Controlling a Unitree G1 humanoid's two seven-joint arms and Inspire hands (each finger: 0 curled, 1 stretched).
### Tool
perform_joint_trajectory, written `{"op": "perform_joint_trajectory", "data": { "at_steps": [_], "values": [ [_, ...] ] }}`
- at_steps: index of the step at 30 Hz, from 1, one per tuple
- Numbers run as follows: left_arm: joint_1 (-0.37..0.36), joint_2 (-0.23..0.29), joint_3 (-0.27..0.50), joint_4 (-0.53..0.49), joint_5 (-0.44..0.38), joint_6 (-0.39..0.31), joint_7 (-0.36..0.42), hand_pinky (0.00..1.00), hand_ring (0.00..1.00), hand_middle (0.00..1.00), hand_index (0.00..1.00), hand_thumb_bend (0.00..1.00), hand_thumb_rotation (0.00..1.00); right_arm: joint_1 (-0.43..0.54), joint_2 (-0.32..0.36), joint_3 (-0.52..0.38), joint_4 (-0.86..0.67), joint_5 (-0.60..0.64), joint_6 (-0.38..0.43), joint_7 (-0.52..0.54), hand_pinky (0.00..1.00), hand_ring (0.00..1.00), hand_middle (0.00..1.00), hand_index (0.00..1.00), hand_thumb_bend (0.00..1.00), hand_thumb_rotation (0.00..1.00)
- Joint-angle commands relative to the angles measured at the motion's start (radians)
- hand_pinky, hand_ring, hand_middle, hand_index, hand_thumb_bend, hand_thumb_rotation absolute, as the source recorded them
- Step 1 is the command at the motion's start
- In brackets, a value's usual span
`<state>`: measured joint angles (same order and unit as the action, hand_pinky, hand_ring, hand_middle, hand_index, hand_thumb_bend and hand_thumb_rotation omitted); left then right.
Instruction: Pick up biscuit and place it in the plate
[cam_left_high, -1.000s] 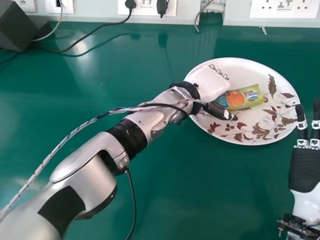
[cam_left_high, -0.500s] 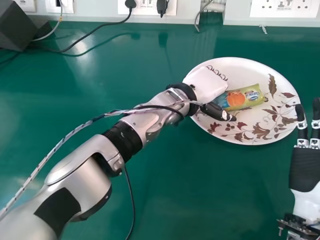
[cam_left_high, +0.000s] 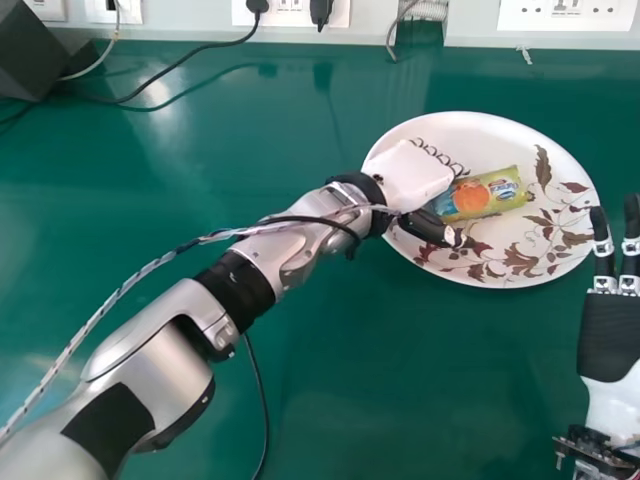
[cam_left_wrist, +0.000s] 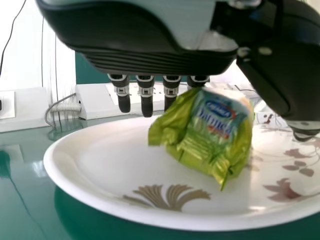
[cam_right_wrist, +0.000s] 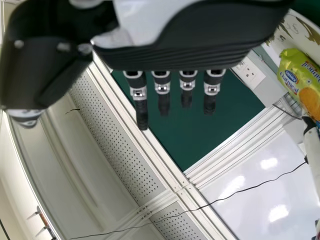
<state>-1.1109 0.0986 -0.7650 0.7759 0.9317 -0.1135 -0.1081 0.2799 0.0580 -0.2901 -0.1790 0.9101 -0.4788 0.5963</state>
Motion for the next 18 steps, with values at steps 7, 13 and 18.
{"op": "perform_joint_trajectory", "data": {
  "at_steps": [7,13,18],
  "values": [
    [0.052,0.036,0.032,-0.065,-0.023,0.002,-0.017,1.00,1.00,1.00,1.00,1.00,0.78,0.021,0.058,-0.014,0.051,0.006,0.008,-0.005,0.92,0.98,0.96,0.85,0.93,0.21],
    [0.074,0.055,0.059,-0.108,-0.033,0.000,-0.031,1.00,1.00,1.00,1.00,1.00,0.79,0.023,0.059,-0.008,0.045,0.003,0.011,-0.015,0.91,0.97,0.96,0.86,0.87,0.14],
    [0.088,0.069,0.079,-0.139,-0.046,-0.005,-0.036,1.00,1.00,1.00,1.00,1.00,0.76,0.018,0.055,-0.012,0.052,0.004,0.010,-0.009,0.91,0.98,0.96,0.86,0.82,0.12]
  ]
}}
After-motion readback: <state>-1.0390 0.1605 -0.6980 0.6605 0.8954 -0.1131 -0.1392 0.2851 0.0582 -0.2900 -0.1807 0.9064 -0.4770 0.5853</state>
